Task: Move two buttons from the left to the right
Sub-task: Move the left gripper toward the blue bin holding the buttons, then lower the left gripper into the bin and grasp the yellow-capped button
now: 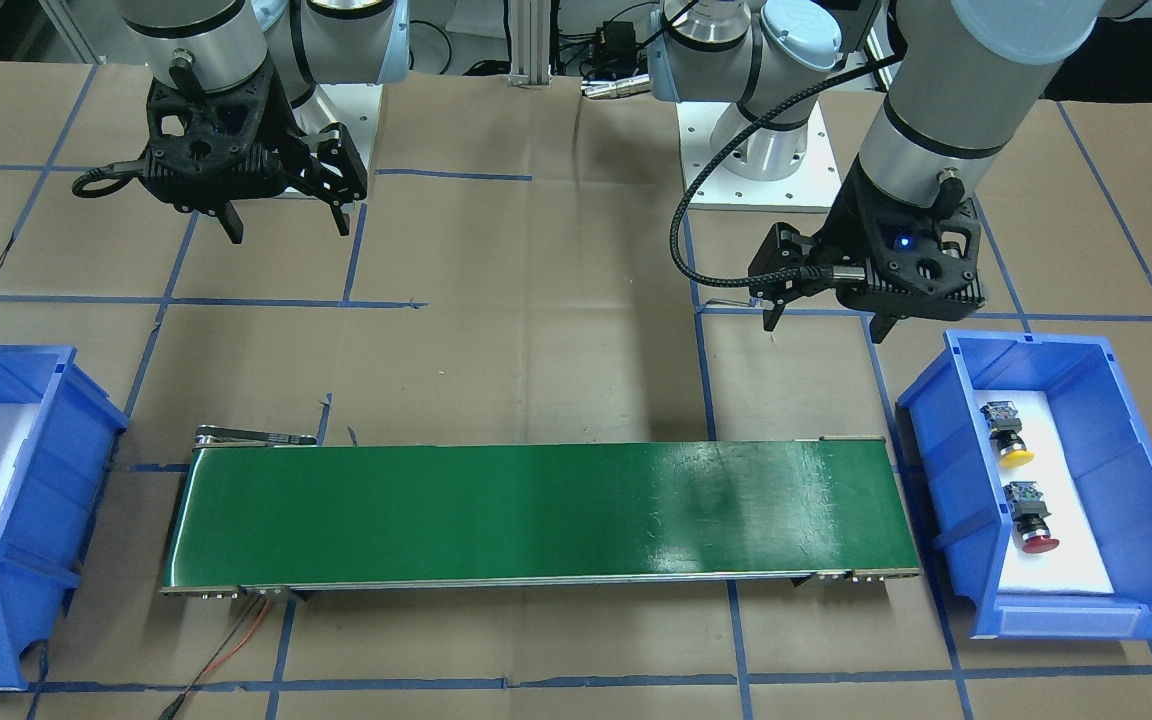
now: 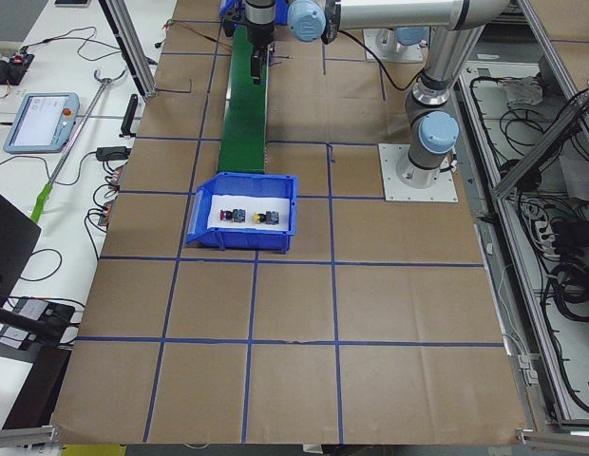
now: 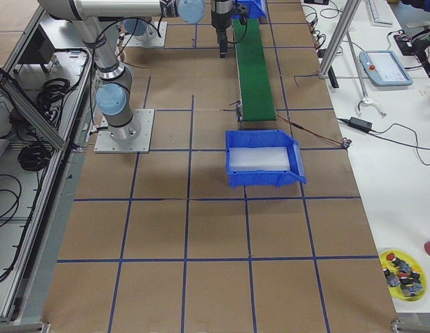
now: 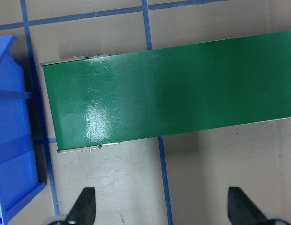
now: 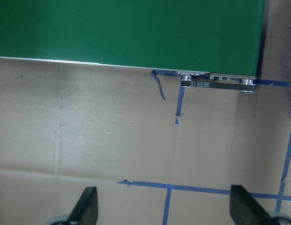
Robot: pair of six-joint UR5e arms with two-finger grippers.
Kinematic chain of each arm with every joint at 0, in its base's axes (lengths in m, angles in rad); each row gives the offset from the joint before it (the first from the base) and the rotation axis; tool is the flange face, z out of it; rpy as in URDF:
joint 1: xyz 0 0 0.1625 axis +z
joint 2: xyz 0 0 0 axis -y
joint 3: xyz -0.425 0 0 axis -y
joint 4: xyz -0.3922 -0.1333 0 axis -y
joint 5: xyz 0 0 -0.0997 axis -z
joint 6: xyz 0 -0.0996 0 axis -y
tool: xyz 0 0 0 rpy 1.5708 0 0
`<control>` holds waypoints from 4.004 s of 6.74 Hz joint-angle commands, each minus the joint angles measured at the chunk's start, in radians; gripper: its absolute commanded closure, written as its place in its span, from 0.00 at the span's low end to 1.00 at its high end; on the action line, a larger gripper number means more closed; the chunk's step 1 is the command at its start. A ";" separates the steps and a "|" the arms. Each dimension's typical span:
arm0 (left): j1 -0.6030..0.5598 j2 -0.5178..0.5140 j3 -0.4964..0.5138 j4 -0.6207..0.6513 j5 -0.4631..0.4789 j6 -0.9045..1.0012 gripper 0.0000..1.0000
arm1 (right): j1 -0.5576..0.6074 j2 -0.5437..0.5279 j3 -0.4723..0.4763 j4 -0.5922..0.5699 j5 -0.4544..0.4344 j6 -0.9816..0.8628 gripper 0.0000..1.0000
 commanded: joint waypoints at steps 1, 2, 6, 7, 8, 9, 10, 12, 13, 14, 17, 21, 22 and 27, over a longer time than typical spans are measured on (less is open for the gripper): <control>0.000 0.001 -0.001 0.000 0.000 0.000 0.00 | 0.000 0.001 -0.003 -0.001 0.001 -0.002 0.00; 0.003 0.003 -0.005 0.000 0.000 0.006 0.00 | 0.000 0.001 -0.002 -0.001 0.001 0.000 0.00; 0.006 -0.008 0.008 0.000 0.000 0.006 0.00 | 0.000 0.001 -0.002 0.001 -0.001 0.000 0.00; 0.008 -0.002 0.008 0.000 0.000 0.014 0.00 | 0.000 0.001 -0.002 0.001 -0.001 0.000 0.00; 0.020 0.003 0.010 0.000 -0.002 0.014 0.00 | 0.000 0.001 -0.002 0.001 -0.002 0.000 0.00; 0.040 0.004 0.008 0.000 -0.003 0.015 0.00 | 0.000 0.001 -0.002 0.001 -0.001 0.000 0.00; 0.073 0.004 -0.002 0.000 -0.005 0.021 0.00 | 0.000 0.001 0.000 0.001 -0.001 0.001 0.00; 0.267 -0.005 -0.019 0.015 -0.006 0.212 0.00 | 0.000 0.002 0.003 0.001 0.001 0.000 0.00; 0.398 -0.028 -0.019 0.017 -0.006 0.283 0.00 | 0.000 0.002 0.003 0.001 -0.001 -0.002 0.00; 0.513 -0.060 -0.018 0.017 -0.006 0.395 0.00 | 0.000 0.002 0.005 0.001 -0.001 -0.002 0.00; 0.681 -0.106 -0.034 0.052 -0.012 0.498 0.01 | 0.000 0.002 0.005 0.001 0.001 0.000 0.00; 0.608 -0.172 -0.093 0.190 -0.015 0.431 0.01 | 0.002 0.004 0.008 0.001 0.001 0.000 0.00; 0.604 -0.200 -0.135 0.268 -0.015 0.442 0.01 | 0.000 0.004 0.008 -0.001 -0.001 -0.002 0.00; 0.581 -0.289 -0.254 0.463 -0.011 0.532 0.00 | 0.000 0.004 0.008 -0.001 -0.001 -0.003 0.00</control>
